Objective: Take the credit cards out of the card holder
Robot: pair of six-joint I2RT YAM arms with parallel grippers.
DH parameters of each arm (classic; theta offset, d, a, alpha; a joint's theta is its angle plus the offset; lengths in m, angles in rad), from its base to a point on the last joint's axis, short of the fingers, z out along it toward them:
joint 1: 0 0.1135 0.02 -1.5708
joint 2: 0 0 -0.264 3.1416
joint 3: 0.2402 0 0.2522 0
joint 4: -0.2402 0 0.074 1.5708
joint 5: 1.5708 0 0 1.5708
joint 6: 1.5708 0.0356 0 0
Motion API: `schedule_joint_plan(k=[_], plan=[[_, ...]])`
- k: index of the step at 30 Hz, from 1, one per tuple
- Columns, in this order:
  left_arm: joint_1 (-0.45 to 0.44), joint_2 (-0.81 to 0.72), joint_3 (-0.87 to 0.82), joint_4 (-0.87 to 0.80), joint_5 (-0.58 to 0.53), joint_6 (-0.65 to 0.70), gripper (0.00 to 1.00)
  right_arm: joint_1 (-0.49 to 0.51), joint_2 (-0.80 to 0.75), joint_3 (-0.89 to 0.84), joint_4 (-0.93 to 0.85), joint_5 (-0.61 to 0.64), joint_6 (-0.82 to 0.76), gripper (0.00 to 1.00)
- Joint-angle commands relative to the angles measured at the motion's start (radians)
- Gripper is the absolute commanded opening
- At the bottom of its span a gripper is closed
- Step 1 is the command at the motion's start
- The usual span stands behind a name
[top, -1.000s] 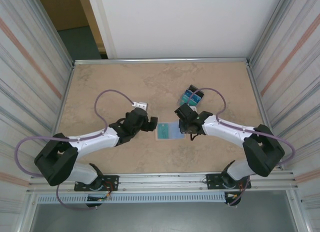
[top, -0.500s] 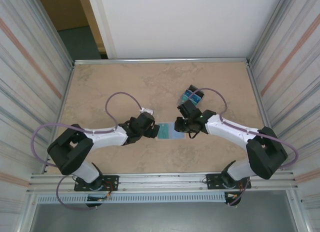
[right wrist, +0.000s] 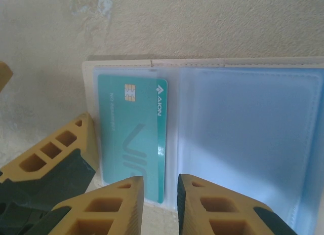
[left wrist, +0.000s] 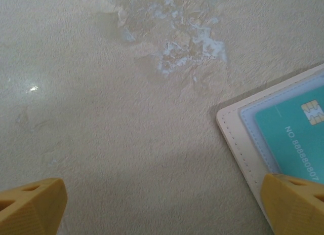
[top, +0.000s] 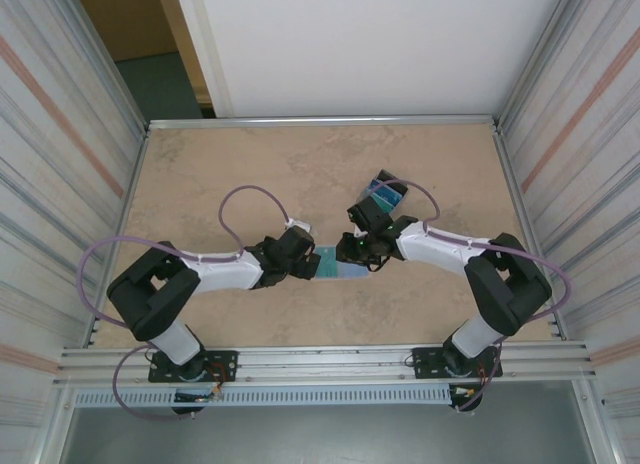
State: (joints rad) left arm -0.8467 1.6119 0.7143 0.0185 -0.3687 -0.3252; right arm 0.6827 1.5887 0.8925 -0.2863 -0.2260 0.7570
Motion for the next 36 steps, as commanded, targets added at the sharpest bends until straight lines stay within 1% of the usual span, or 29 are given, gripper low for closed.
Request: schedule_joint_plan(k=[1, 9, 21, 25, 36], plan=[[-0.007, 0.023, 0.017, -0.037, -0.036, 0.014, 0.99, -0.015, 0.029, 0.023, 0.051, -0.070, 0.038, 0.24], [-0.011, 0.042, 0.019, -0.061, -0.048, 0.016, 0.99, -0.048, 0.069, -0.012, 0.140, -0.152, 0.081, 0.21], [-0.014, 0.060, 0.033, -0.079, -0.049, 0.018, 0.99, -0.072, 0.122, -0.042, 0.180, -0.174, 0.096, 0.16], [-0.014, 0.062, 0.033, -0.085, -0.052, 0.014, 0.99, -0.079, 0.134, -0.056, 0.186, -0.166, 0.100, 0.16], [-0.015, 0.066, 0.037, -0.095, -0.047, 0.010, 0.99, -0.091, 0.150, -0.087, 0.256, -0.215, 0.119, 0.14]])
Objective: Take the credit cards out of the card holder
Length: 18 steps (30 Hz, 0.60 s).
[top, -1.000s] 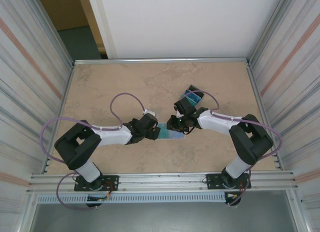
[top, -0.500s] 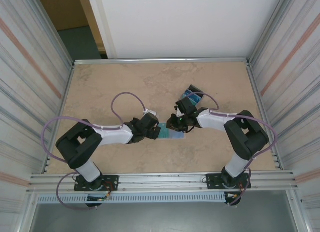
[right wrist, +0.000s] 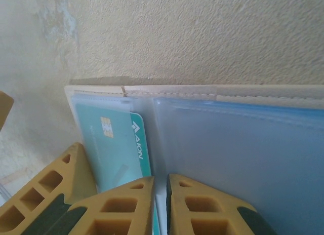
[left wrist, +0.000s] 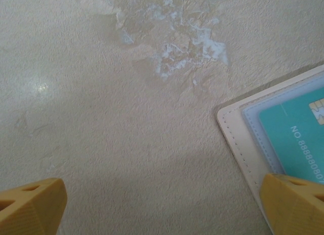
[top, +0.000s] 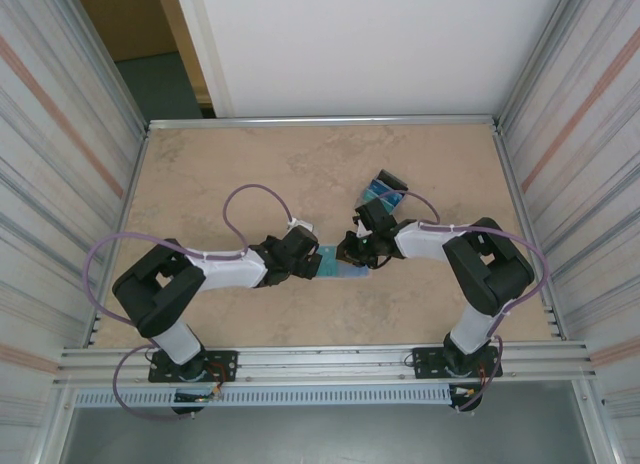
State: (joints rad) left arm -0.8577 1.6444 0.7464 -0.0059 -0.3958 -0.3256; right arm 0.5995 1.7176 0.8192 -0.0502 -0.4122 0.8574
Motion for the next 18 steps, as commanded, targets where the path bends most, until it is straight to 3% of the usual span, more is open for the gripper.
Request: schedule_joint_plan(k=[1, 18], plan=[[-0.003, 0.034, 0.005, -0.071, -0.019, 0.010, 0.99, -0.007, 0.020, -0.015, 0.026, -0.033, 0.019, 0.14], [-0.004, 0.041, 0.009, -0.075, -0.012, 0.007, 0.99, -0.012, 0.037, -0.037, 0.120, -0.107, 0.046, 0.13]])
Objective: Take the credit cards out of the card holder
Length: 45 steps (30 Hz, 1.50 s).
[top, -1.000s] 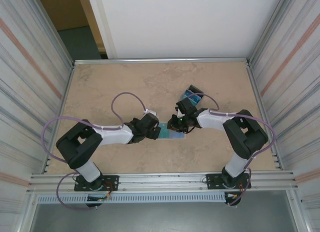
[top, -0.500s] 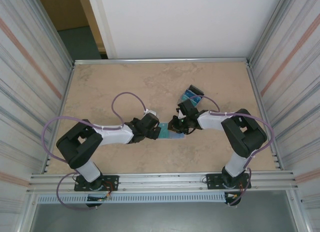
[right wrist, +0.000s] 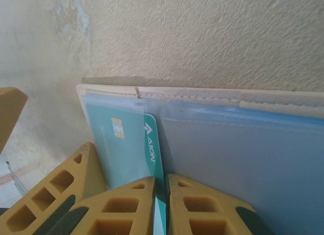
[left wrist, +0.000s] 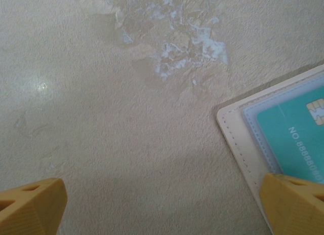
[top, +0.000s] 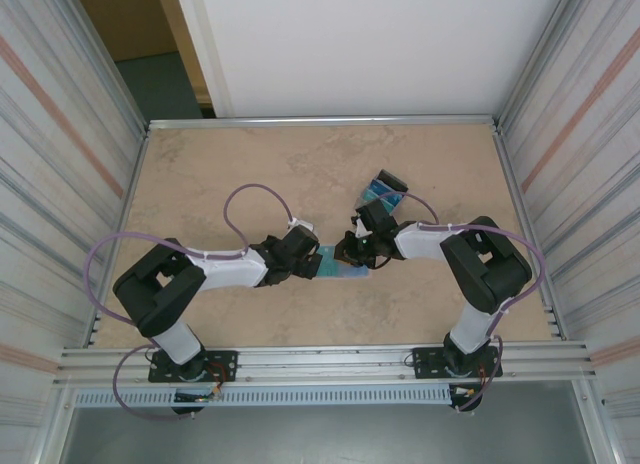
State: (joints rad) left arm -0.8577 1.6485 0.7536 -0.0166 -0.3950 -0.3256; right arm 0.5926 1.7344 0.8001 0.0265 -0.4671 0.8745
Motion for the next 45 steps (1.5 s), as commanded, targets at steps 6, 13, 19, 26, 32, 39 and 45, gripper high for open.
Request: schedule_joint_plan(k=[6, 13, 19, 26, 32, 39, 45], plan=[[-0.004, 0.037, 0.001, -0.066, -0.011, 0.006, 0.99, -0.026, 0.013, -0.071, 0.219, -0.148, 0.091, 0.09], [-0.002, 0.034, 0.000, -0.067, -0.014, 0.004, 0.99, -0.040, 0.007, -0.091, 0.231, -0.149, 0.090, 0.02], [-0.004, 0.034, 0.000, -0.073, -0.018, 0.003, 0.99, -0.062, 0.008, -0.109, 0.217, -0.127, 0.076, 0.01], [-0.003, 0.033, -0.002, -0.075, -0.024, 0.003, 0.99, -0.077, 0.004, -0.104, 0.160, -0.092, 0.034, 0.01], [-0.003, 0.036, -0.002, -0.077, -0.030, 0.003, 0.99, -0.091, -0.020, -0.088, 0.085, -0.060, -0.012, 0.00], [-0.003, 0.039, 0.002, -0.075, -0.030, 0.007, 0.99, -0.091, -0.067, -0.051, -0.038, 0.007, -0.079, 0.00], [-0.003, 0.035, 0.003, -0.074, -0.032, 0.010, 0.99, -0.094, -0.095, -0.033, -0.102, 0.054, -0.117, 0.00]])
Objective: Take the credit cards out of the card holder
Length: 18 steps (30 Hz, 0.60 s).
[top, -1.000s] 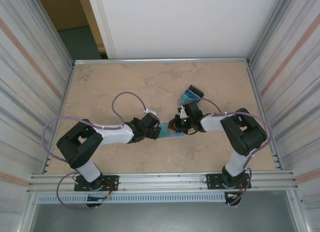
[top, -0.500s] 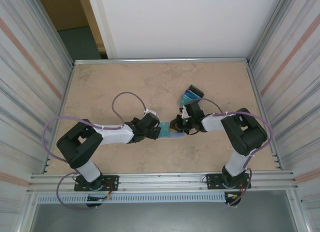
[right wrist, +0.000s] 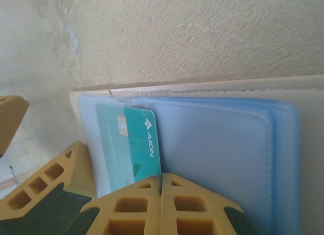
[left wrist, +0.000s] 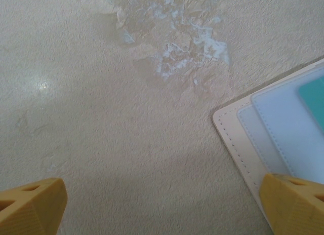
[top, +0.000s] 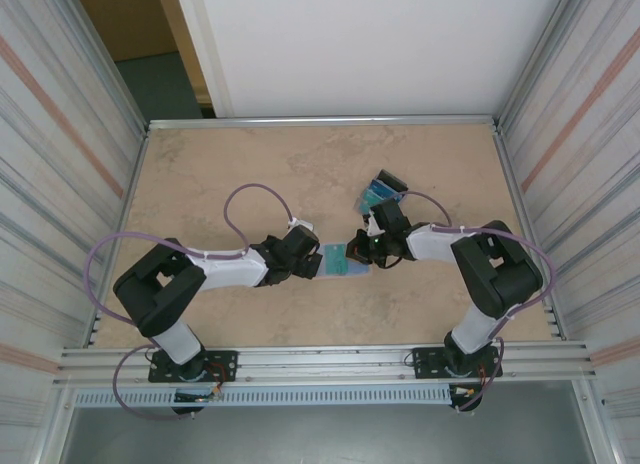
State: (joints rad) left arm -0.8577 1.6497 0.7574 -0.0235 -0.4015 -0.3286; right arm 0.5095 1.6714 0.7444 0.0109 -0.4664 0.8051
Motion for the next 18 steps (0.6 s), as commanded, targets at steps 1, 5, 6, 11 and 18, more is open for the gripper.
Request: schedule_joint_plan(k=[1, 5, 6, 11, 18], plan=[[-0.002, 0.033, 0.000, -0.067, -0.026, 0.014, 0.99, -0.011, -0.033, 0.025, -0.093, 0.058, -0.051, 0.00], [-0.003, 0.029, 0.012, -0.068, -0.018, 0.029, 0.99, -0.011, -0.040, 0.038, -0.121, 0.076, -0.064, 0.00], [-0.003, 0.024, 0.017, -0.069, -0.015, 0.033, 0.99, -0.011, -0.042, 0.040, -0.128, 0.081, -0.066, 0.00], [-0.003, -0.016, 0.029, -0.065, -0.017, 0.056, 0.99, -0.011, -0.050, 0.046, -0.141, 0.094, -0.071, 0.00], [-0.010, -0.060, 0.052, -0.020, 0.009, 0.085, 0.99, -0.007, -0.050, 0.047, -0.137, 0.091, -0.063, 0.00]])
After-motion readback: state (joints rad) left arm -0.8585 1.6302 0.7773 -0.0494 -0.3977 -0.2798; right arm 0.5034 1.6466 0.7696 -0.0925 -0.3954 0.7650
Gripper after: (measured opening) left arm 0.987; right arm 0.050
